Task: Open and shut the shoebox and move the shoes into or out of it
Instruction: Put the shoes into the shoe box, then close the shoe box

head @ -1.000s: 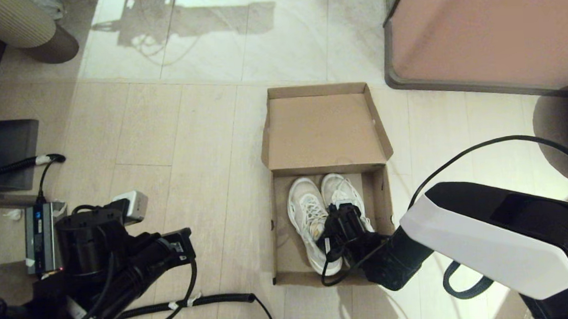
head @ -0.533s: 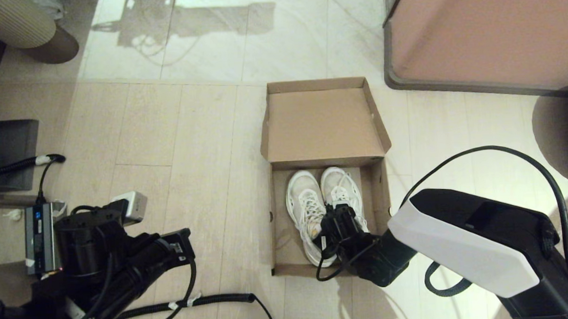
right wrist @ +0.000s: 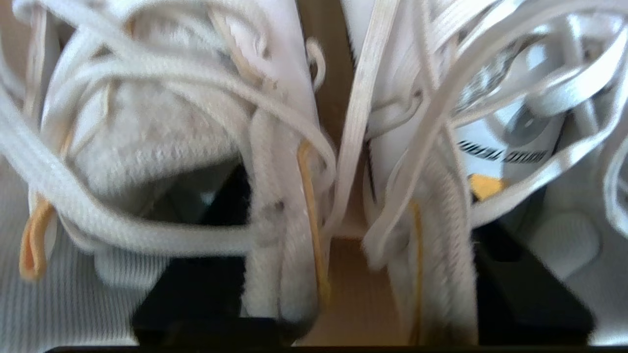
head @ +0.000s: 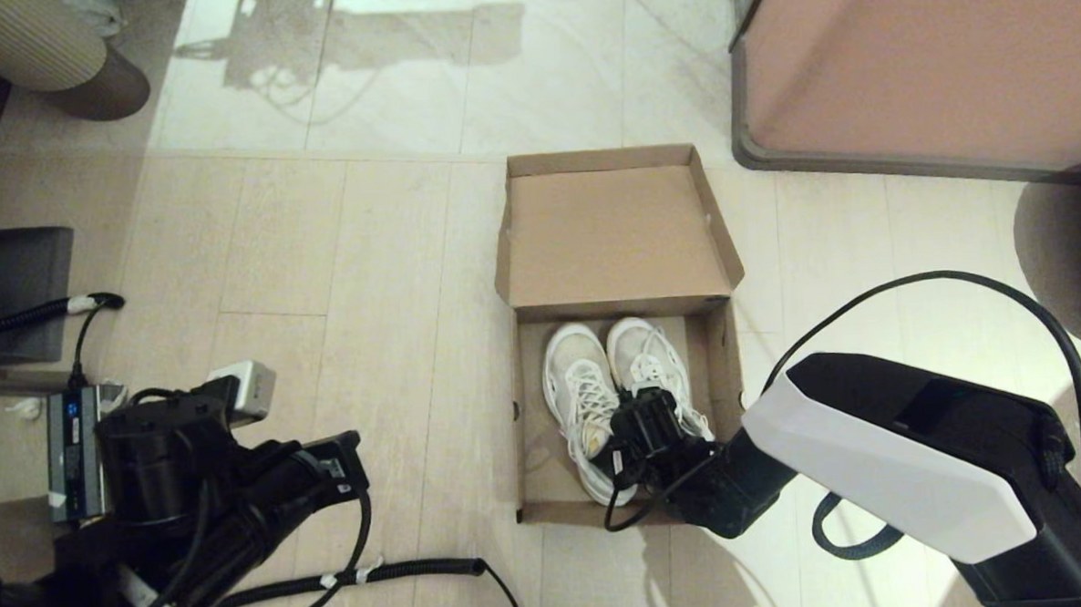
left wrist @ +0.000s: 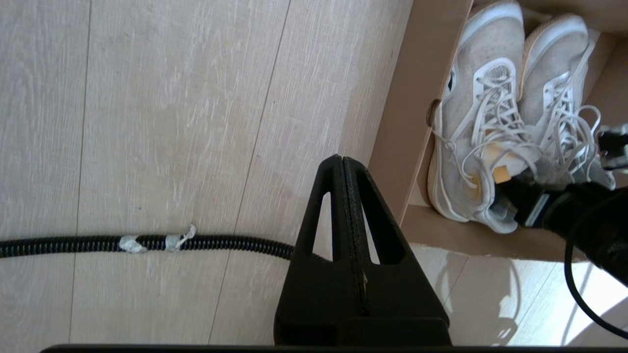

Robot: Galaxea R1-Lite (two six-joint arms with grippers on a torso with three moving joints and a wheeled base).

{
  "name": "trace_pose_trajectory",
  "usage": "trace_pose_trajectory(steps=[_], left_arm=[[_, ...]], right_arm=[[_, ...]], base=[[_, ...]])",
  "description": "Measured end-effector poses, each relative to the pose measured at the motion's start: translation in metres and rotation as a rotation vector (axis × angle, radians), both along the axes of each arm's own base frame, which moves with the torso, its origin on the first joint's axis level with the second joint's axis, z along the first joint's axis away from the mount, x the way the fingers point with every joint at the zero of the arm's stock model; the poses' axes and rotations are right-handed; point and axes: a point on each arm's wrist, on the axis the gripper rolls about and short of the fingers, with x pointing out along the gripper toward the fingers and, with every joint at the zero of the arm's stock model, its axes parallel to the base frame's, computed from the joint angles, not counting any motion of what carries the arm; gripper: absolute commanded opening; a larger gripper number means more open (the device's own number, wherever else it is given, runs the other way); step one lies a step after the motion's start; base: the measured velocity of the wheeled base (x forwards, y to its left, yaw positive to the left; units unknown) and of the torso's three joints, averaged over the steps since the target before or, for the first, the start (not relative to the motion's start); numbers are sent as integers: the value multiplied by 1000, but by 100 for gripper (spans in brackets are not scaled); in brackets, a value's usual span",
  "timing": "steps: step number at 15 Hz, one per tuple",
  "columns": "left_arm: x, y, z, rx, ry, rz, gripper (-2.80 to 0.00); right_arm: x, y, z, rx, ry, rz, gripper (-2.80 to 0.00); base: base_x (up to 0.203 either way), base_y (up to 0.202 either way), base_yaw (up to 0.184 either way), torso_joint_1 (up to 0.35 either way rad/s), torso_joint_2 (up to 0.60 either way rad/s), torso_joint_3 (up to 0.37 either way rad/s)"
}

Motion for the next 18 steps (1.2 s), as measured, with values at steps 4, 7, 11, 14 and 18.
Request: trace_pose_trajectory(steps=[4,7,11,14,18], left_arm=[[-9,4,2,0,-7,2,-280],[-12,5,5,-3,-18,1,-280],[-9,4,9,-13,-33,3,-280],[9,-3,19,-31,-76,3,-280],[42,-17,29,-51,-124,-14,-280]], right_arm=[[-5,-2,13,4,11,13,0],[-9,-2,25,9,10,19,0],[-32,-13,48,23,44,35,0],[-56,-23,76,52,30,36,0],[-85,-46,121,80,8,24,-280]], base=[[0,0,0,0,0,0],[0,0,0,0,0,0],[0,0,0,0,0,0],[0,0,0,0,0,0],[0,0,0,0,0,0]])
